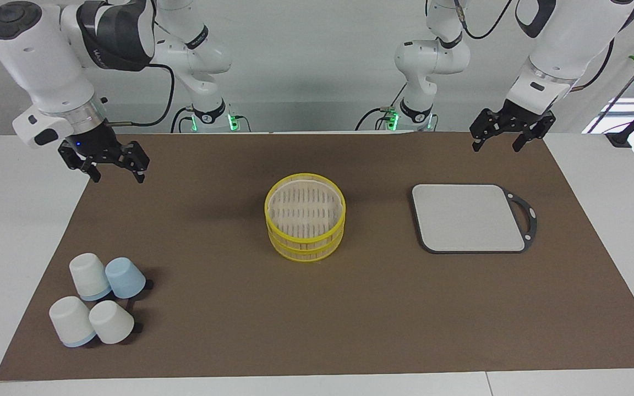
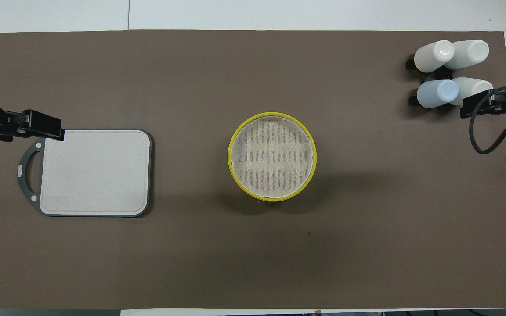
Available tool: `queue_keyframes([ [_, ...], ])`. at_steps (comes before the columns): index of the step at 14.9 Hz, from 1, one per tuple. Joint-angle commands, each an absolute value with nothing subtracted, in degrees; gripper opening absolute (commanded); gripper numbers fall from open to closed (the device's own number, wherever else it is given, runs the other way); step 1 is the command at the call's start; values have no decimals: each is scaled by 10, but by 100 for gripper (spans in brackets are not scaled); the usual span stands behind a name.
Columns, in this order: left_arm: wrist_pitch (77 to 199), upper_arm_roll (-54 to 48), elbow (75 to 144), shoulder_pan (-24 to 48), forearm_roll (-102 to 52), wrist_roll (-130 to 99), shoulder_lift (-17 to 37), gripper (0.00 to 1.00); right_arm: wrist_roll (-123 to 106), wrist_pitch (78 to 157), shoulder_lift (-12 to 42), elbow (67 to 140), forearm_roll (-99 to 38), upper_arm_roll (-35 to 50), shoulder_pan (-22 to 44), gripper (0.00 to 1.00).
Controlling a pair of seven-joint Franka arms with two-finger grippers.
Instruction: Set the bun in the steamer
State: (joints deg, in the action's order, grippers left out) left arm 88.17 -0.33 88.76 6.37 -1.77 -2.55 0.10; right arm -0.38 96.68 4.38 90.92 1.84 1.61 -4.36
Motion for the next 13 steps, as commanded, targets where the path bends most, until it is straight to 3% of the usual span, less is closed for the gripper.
queue_keyframes([
  [1, 881, -8, 898, 58, -6, -22, -12, 100, -11, 962, 26, 928, 18, 21, -49, 100],
  [13, 881, -8, 898, 58, -6, -22, -11, 100, -8, 936, 25, 927, 11, 41, -49, 100],
])
